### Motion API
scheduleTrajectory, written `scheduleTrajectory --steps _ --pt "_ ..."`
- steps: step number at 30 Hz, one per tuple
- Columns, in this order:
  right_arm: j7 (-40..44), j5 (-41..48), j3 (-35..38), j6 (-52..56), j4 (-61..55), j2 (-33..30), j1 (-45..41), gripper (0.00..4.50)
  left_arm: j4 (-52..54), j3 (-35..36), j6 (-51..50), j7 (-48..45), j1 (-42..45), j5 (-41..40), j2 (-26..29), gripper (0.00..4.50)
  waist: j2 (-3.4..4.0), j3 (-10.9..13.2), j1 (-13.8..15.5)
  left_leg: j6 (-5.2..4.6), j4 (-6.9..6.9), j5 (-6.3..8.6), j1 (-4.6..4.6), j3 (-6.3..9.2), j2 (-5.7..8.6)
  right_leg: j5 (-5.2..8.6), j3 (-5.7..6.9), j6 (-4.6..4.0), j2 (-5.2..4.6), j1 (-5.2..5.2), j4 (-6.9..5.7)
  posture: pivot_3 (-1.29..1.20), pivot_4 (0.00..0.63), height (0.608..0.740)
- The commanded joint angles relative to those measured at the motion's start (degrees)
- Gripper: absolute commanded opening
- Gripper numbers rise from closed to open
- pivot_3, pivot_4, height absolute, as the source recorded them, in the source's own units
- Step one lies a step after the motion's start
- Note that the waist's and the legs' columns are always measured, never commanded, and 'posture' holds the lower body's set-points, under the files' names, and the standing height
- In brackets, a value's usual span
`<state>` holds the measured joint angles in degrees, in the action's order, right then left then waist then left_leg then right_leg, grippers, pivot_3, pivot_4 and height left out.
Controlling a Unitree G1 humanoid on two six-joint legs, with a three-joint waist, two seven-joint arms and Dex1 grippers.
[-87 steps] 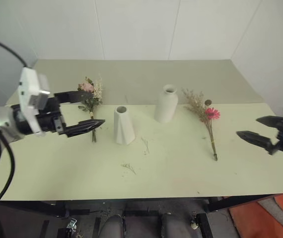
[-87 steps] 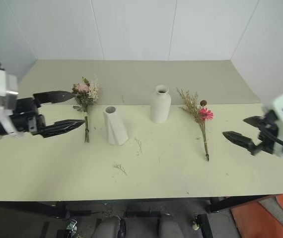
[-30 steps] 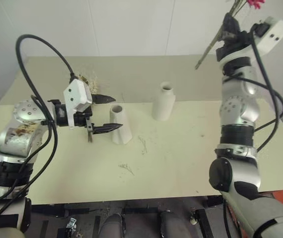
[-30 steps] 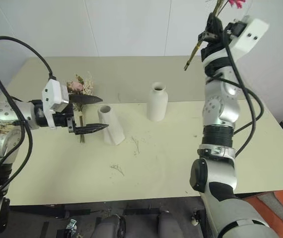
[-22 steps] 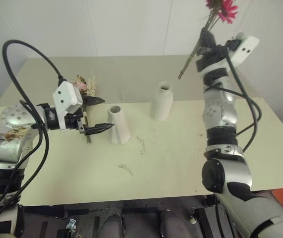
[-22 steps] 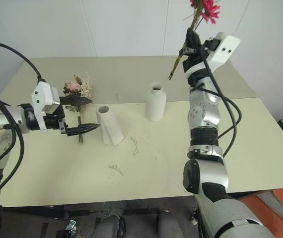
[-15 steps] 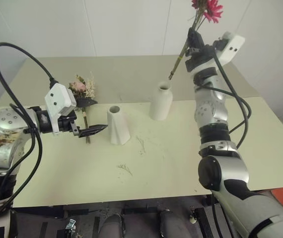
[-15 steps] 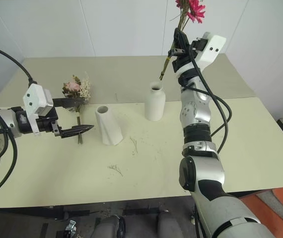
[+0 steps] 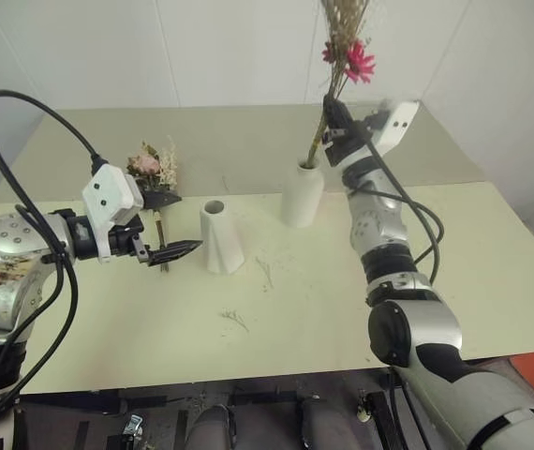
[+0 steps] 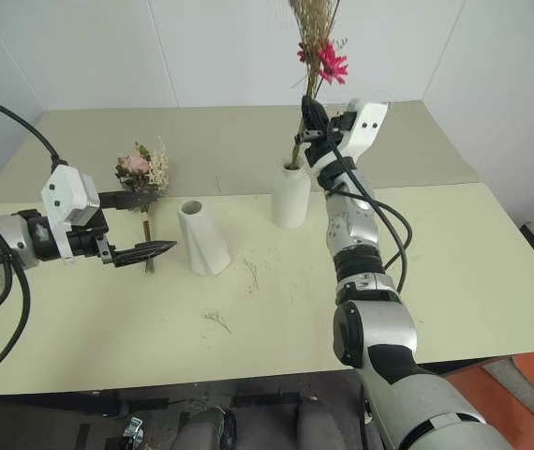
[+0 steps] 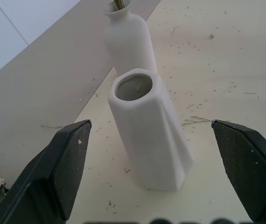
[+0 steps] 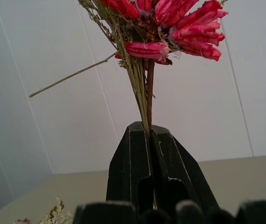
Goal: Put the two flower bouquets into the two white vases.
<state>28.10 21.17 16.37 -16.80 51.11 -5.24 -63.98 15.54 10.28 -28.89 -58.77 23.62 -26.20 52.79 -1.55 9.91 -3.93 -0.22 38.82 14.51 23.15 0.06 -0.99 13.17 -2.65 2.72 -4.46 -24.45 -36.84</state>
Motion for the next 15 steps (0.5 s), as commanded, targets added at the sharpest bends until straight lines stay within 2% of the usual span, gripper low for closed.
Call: scheduleTrajectory --steps 1,6,10,15 --pt "0.7 -1.1 -0.6 -3.2 -0.8 -0.1 0.2 0.02 1.4 1.8 0.4 0.2 0.1 -0.5 1.2 4.5 0.0 0.0 0.0 0.0 0.0 0.0 0.0 0.0 0.0 0.0 0.0 0.0 0.0 0.0 0.0 0.0 0.15 0.74" --pt "0.9 -1.9 -1.4 -4.8 -1.4 0.4 1.8 0.02 0.7 1.4 0.8 -0.1 0.5 -0.4 1.4 4.5 0.0 0.0 0.0 0.0 0.0 0.0 0.0 0.0 0.0 0.0 0.0 0.0 0.0 0.0 0.0 0.0 0.15 0.74" --pt "2.0 -1.7 -1.9 -5.0 -2.3 0.9 2.9 1.12 0.3 1.3 1.2 -0.6 0.7 -0.3 1.6 4.5 0.0 0.0 0.0 0.01 0.0 0.0 0.0 0.0 0.0 0.0 0.0 0.0 0.0 0.0 0.0 0.0 0.15 0.74" --pt "3.1 -1.9 -3.3 -4.5 -5.8 2.0 5.3 2.89 -1.1 1.0 2.1 -1.3 1.7 0.1 1.8 4.5 0.0 0.0 0.0 0.02 0.0 -0.01 -0.01 0.01 0.0 0.0 0.0 0.0 0.0 0.0 -0.02 0.0 0.15 0.74"
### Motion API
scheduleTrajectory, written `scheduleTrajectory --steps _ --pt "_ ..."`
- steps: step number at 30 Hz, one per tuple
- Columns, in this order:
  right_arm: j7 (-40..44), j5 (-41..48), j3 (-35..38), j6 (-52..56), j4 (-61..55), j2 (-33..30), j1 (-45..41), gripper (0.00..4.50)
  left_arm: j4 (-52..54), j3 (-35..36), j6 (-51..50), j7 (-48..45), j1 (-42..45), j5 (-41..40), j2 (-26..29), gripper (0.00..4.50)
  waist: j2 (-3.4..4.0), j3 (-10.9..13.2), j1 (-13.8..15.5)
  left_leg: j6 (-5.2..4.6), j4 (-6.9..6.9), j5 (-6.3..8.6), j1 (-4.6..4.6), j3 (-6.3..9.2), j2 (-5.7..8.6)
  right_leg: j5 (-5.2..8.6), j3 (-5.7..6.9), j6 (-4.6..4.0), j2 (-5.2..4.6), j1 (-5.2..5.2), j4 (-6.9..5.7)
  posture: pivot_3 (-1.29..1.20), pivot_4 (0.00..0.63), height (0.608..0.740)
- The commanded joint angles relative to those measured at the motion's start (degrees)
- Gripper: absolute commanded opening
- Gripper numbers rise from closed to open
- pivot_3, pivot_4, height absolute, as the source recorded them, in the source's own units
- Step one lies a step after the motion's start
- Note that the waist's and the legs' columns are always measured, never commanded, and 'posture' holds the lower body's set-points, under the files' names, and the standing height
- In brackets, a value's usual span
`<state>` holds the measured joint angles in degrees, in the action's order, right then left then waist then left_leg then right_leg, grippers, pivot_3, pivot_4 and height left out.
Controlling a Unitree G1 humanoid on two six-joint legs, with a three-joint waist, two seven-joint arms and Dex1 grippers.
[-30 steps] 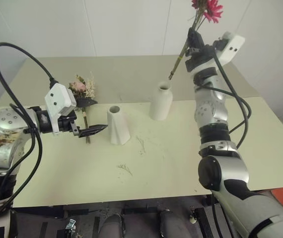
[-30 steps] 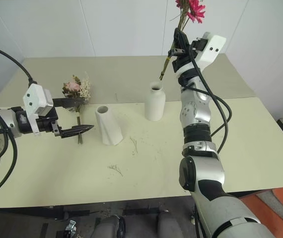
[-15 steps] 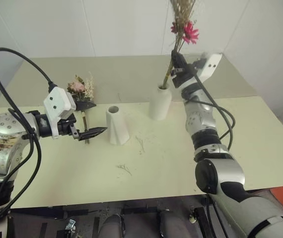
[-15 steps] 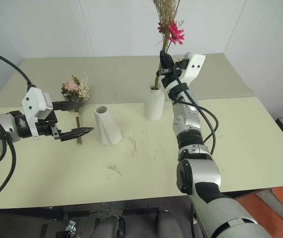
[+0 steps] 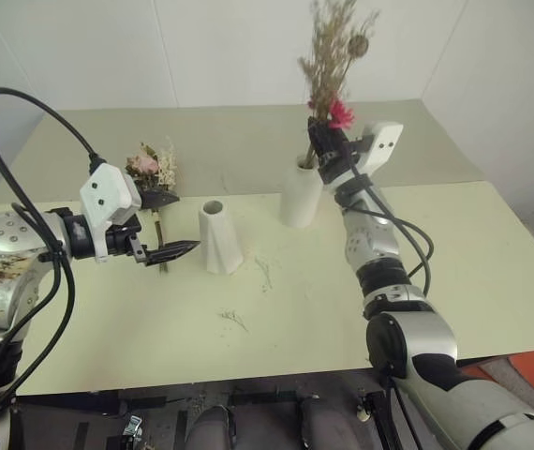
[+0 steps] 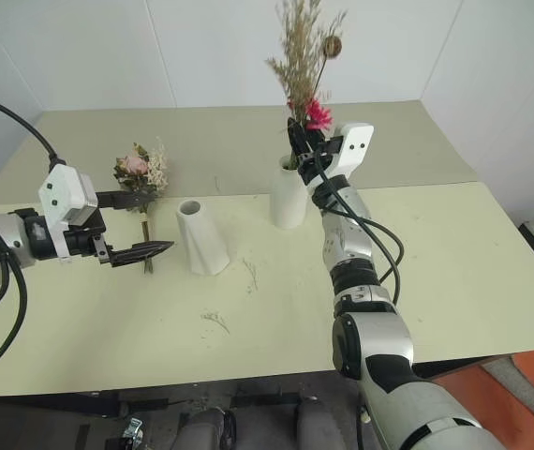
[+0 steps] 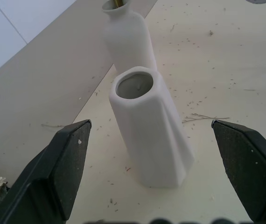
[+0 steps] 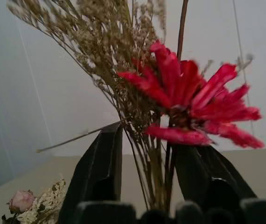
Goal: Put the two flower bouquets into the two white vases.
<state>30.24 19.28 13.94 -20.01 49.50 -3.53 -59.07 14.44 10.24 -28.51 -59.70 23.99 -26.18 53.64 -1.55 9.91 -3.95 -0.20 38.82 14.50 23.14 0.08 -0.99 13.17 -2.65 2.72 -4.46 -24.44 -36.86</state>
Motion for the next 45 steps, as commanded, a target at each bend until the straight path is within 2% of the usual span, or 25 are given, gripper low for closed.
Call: scheduleTrajectory --steps 1,4,5,10,16,20,23,26,29,32,36,42,45 --pt "0.9 -0.4 -1.3 -1.3 -4.8 0.4 1.0 3.25 -0.2 0.9 1.9 -0.4 1.5 0.2 0.9 4.5 0.0 0.0 0.0 0.0 0.0 0.0 0.0 0.0 0.0 0.0 0.0 0.0 0.0 0.0 0.0 0.0 0.15 0.74" --pt "0.4 -1.8 -2.9 -0.5 -6.6 0.2 2.7 4.28 -0.8 0.5 2.4 -0.5 1.9 0.4 0.7 4.5 0.0 0.0 0.0 0.0 0.0 0.0 0.0 0.01 0.0 0.0 0.0 0.0 0.0 0.0 0.0 0.0 0.15 0.74" --pt "0.5 -3.0 -3.9 -0.7 -7.7 -0.2 3.9 4.47 -0.9 0.5 2.5 -0.5 1.9 0.4 0.6 4.5 0.0 0.0 0.0 0.0 0.0 0.0 0.0 0.01 0.0 0.0 0.0 0.0 0.0 0.0 0.0 0.0 0.15 0.74" --pt "-0.7 -6.1 -6.8 2.0 -15.6 -2.1 9.8 4.47 -1.2 1.3 2.9 0.4 1.2 0.4 0.1 4.5 0.0 0.0 0.2 0.0 0.01 0.0 0.02 0.02 0.01 0.0 0.01 0.0 -0.01 0.0 0.0 0.0 0.15 0.74" --pt "-2.2 -7.4 -8.3 9.1 -29.8 -6.8 17.8 4.47 -1.1 9.3 1.0 8.5 -0.1 -1.4 -2.3 4.5 0.0 0.0 0.2 0.0 0.01 0.0 0.02 0.06 -0.01 0.0 0.02 0.0 0.0 0.0 -0.02 0.0 0.15 0.74" --pt "-1.6 -7.4 -8.8 16.0 -38.6 -11.8 20.8 4.47 -0.9 14.6 -7.7 20.3 2.8 -2.2 -3.8 4.5 -0.01 0.0 0.3 0.0 0.04 0.0 0.0 0.1 0.01 0.0 0.0 0.0 -0.02 0.0 -0.06 0.0 0.15 0.74" --pt "1.3 -4.1 -8.6 26.8 -47.7 -17.3 23.9 4.47 -0.9 19.4 -17.6 30.1 4.6 -2.3 -4.8 4.5 -0.02 0.0 0.5 0.0 0.03 0.0 -0.01 0.12 0.01 0.0 0.01 0.0 0.0 0.01 -0.08 0.0 0.15 0.74" --pt "5.7 -2.0 -9.0 36.1 -55.8 -24.5 27.2 4.47 -1.2 22.9 -28.6 34.6 3.8 -4.0 -4.4 4.5 -0.03 0.0 0.7 -0.01 0.03 0.01 0.0 0.18 0.01 0.0 0.02 0.01 -0.01 0.03 -0.04 0.0 0.15 0.74" --pt "9.0 0.4 -9.0 42.2 -61.4 -29.5 29.0 4.47 -1.6 20.1 -35.7 40.9 4.9 -1.2 -4.9 4.5 -0.05 0.0 1.4 -0.01 0.03 0.01 -0.06 0.13 0.03 0.0 0.02 0.01 -0.01 0.08 -0.03 0.0 0.15 0.74" --pt "14.1 6.7 -7.7 48.8 -67.1 -33.9 29.7 4.47 -5.2 17.0 -38.0 45.7 8.8 1.0 -7.3 4.5 -0.08 0.0 1.8 0.0 0.08 0.0 -0.17 0.11 0.05 0.0 0.03 0.0 0.0 0.15 0.02 0.0 0.15 0.74" --pt "19.9 11.5 -6.9 50.1 -74.3 -38.9 30.8 4.47 -14.3 14.4 -38.5 47.6 16.5 1.4 -11.7 4.5 -0.15 0.0 3.0 0.03 0.15 -0.02 -0.21 0.14 0.05 0.01 0.09 0.0 0.02 0.22 0.1 0.0 0.15 0.74" --pt "17.5 11.9 -7.1 53.1 -77.7 -40.6 30.8 4.47 -29.7 9.9 -36.4 45.7 26.2 2.4 -16.1 4.5 -0.23 -0.1 3.2 0.04 0.15 -0.02 -0.17 0.13 0.1 0.0 0.09 -0.01 -0.02 0.24 0.08 0.0 0.15 0.74" --pt "14.4 11.0 -6.3 54.2 -79.1 -40.4 31.8 4.47 -37.8 4.6 -35.8 43.3 30.4 4.4 -17.8 4.5 -0.23 -0.1 3.2 0.04 0.15 -0.03 -0.12 0.13 0.11 0.0 0.11 -0.01 -0.01 0.19 0.07 0.0 0.15 0.74"
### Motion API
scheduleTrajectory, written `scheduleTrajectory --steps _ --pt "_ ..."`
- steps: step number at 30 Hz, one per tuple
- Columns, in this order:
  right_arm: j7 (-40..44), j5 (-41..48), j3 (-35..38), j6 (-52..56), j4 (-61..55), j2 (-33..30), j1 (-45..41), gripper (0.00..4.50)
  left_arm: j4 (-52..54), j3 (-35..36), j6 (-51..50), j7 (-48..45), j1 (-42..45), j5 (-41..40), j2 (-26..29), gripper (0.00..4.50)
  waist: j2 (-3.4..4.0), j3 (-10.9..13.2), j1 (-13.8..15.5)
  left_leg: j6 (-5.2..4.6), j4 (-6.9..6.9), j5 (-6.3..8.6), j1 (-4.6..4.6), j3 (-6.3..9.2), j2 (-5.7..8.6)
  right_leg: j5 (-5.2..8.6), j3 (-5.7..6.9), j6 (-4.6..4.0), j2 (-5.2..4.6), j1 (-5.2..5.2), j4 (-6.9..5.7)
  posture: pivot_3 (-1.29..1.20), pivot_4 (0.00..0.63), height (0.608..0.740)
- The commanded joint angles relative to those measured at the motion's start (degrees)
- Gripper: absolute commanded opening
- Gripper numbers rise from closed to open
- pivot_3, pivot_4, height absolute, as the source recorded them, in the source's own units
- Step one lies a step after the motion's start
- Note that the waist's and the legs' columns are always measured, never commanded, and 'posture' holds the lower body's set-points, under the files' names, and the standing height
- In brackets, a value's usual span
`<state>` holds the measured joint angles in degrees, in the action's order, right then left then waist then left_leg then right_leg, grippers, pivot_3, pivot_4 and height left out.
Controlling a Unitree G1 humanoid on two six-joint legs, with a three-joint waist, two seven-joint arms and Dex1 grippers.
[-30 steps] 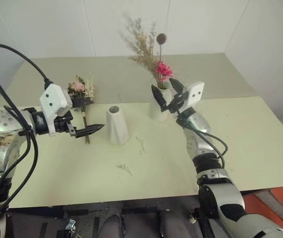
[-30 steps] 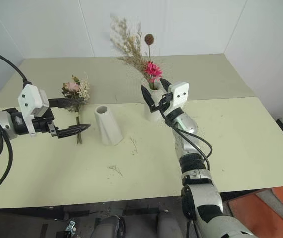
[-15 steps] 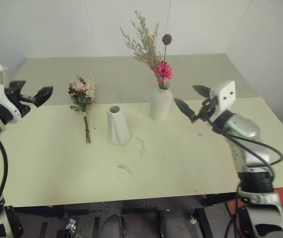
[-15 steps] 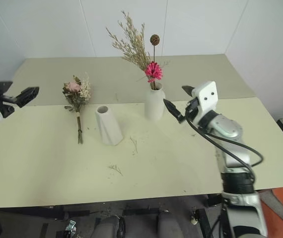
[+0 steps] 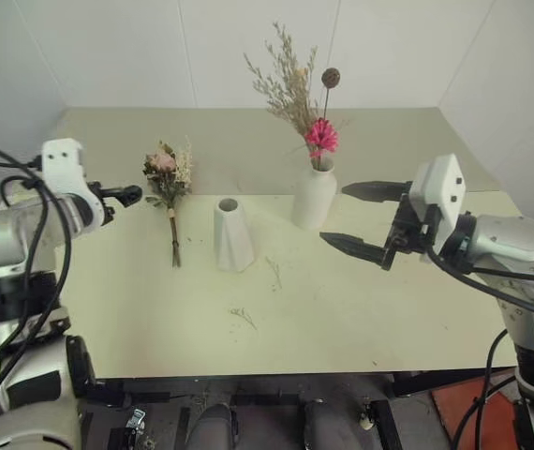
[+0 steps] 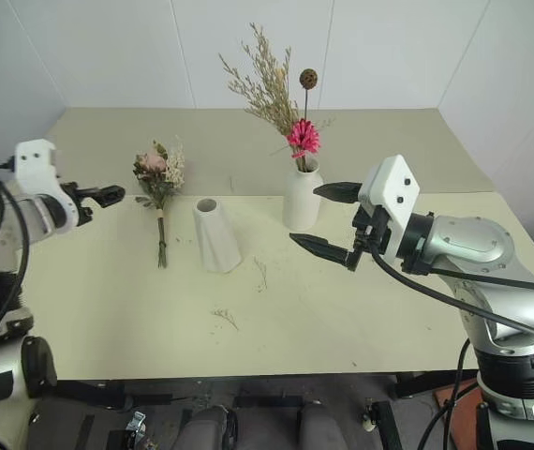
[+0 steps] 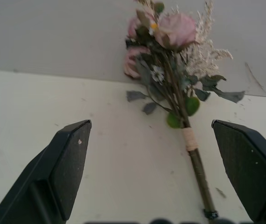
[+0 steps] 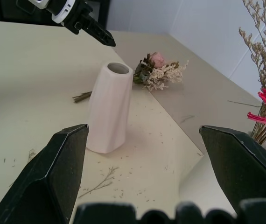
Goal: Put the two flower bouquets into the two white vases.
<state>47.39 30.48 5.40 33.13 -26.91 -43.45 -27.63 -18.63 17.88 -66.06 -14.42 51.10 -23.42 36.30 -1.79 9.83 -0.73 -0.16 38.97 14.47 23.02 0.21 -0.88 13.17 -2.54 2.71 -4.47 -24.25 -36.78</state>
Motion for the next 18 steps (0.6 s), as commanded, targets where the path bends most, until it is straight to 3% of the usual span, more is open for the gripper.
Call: scheduleTrajectory --steps 1,8,17,18 --pt "-3.5 0.0 2.5 1.5 -3.1 -0.4 0.6 4.47 -6.7 -4.1 2.4 -2.6 4.0 2.2 -0.7 4.5 0.0 0.0 0.0 0.0 -0.01 0.0 0.0 0.0 0.01 0.0 0.0 0.0 0.0 0.01 -0.02 0.0 0.15 0.74" --pt "-6.1 2.5 4.4 5.1 -6.9 -1.6 0.9 4.47 -23.7 -8.2 11.0 -4.8 10.5 6.7 -4.2 4.5 0.0 0.0 0.0 -0.01 -0.01 0.0 0.17 0.0 0.01 0.0 0.02 0.0 0.0 -0.09 -0.03 0.0 0.15 0.74" --pt "-4.6 6.4 6.7 6.4 -9.0 -4.5 1.7 4.47 -40.5 -6.4 19.9 -7.7 17.9 7.8 -6.6 4.5 -0.02 0.0 0.0 -0.02 0.01 0.01 0.22 0.02 0.03 0.0 0.06 0.01 -0.01 -0.06 0.04 0.0 0.15 0.74" --pt "-4.7 6.4 6.8 6.3 -9.0 -4.6 1.8 4.49 -42.1 -6.3 20.1 -8.4 18.5 7.8 -6.7 4.32 -0.02 0.0 0.0 -0.02 0.01 0.01 0.23 0.02 0.03 0.0 0.06 0.01 -0.01 -0.06 0.04 0.0 0.15 0.74"
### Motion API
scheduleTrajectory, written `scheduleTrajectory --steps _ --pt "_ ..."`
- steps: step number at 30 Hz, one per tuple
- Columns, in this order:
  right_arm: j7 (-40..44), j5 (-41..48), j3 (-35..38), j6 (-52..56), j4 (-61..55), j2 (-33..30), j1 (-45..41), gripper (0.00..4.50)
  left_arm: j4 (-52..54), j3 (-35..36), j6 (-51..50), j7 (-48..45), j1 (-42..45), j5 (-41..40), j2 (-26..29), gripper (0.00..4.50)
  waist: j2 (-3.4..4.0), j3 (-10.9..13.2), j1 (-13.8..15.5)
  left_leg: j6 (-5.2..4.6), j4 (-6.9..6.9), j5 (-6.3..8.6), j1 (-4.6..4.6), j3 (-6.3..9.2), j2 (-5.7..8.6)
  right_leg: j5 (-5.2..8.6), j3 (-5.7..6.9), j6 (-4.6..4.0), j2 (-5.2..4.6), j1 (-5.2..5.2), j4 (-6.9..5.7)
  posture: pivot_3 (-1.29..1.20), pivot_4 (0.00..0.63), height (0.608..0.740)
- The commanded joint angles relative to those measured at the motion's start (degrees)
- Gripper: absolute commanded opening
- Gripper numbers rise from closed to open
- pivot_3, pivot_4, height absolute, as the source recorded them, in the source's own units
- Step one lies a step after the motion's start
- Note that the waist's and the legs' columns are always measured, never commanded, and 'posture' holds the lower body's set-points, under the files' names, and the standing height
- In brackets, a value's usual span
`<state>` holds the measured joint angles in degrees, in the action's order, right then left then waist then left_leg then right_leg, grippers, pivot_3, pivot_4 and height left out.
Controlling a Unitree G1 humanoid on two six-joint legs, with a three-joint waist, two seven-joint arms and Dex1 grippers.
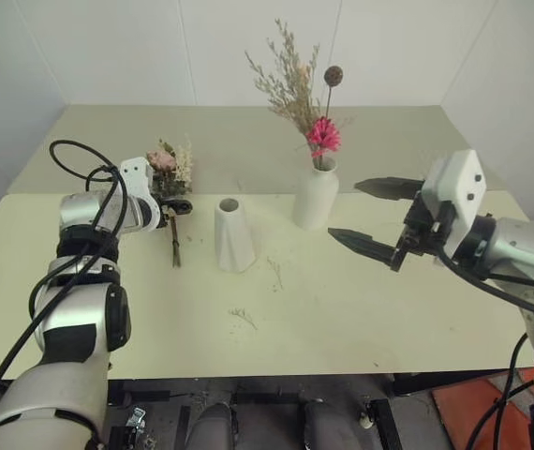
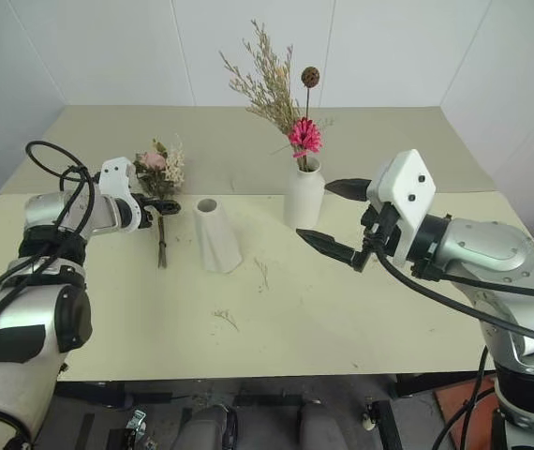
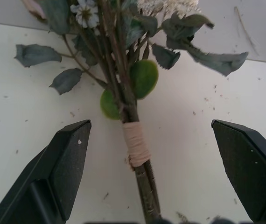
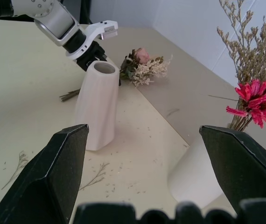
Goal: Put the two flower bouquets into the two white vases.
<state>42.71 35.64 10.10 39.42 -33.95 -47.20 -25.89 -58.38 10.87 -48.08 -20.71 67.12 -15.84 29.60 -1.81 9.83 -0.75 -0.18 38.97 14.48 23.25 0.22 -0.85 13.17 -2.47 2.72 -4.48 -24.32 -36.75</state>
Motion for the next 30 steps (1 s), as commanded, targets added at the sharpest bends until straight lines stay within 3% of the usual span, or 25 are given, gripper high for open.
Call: scheduleTrajectory --steps 1,14,23,26,30 --pt "-0.1 1.3 2.1 0.0 -2.0 -1.0 0.2 4.5 -3.5 0.8 2.5 -2.2 2.9 0.5 0.0 4.12 0.0 0.0 0.0 0.0 0.0 0.0 -0.01 0.0 0.0 0.0 0.0 0.0 0.0 0.0 -0.01 0.0 0.15 0.74" --pt "-1.6 0.1 1.1 -0.9 -1.6 -1.0 1.3 4.5 -11.7 4.1 7.5 0.7 5.2 1.0 -0.7 0.22 0.0 0.0 0.0 0.0 0.0 0.0 0.0 0.0 0.0 0.0 0.01 0.0 -0.01 0.0 -0.02 0.0 0.15 0.74" --pt "-2.4 -1.4 2.0 -1.7 -1.7 -1.0 3.2 4.5 -9.9 11.0 19.4 7.5 6.7 -1.9 -0.9 0.12 -0.01 0.0 0.0 0.0 0.01 0.0 0.01 0.01 0.0 -0.01 0.01 0.01 -0.02 -0.01 -0.02 0.0 0.15 0.74" --pt "-3.1 -2.4 2.6 -2.3 -1.5 -1.0 3.9 4.5 -5.9 16.4 26.7 3.3 6.6 -6.8 -0.6 0.12 -0.01 0.0 0.0 0.0 0.0 0.0 0.02 0.01 -0.01 -0.01 0.01 0.01 -0.02 -0.03 -0.03 0.0 0.15 0.74" --pt "-4.5 -3.7 3.0 -3.3 -1.5 -0.2 4.7 4.5 1.4 19.2 27.6 -4.8 6.5 -11.8 -0.1 0.12 -0.02 0.0 0.0 0.01 0.0 0.0 0.05 -0.01 0.0 -0.01 0.01 0.01 -0.05 -0.05 -0.02 0.0 0.15 0.74"
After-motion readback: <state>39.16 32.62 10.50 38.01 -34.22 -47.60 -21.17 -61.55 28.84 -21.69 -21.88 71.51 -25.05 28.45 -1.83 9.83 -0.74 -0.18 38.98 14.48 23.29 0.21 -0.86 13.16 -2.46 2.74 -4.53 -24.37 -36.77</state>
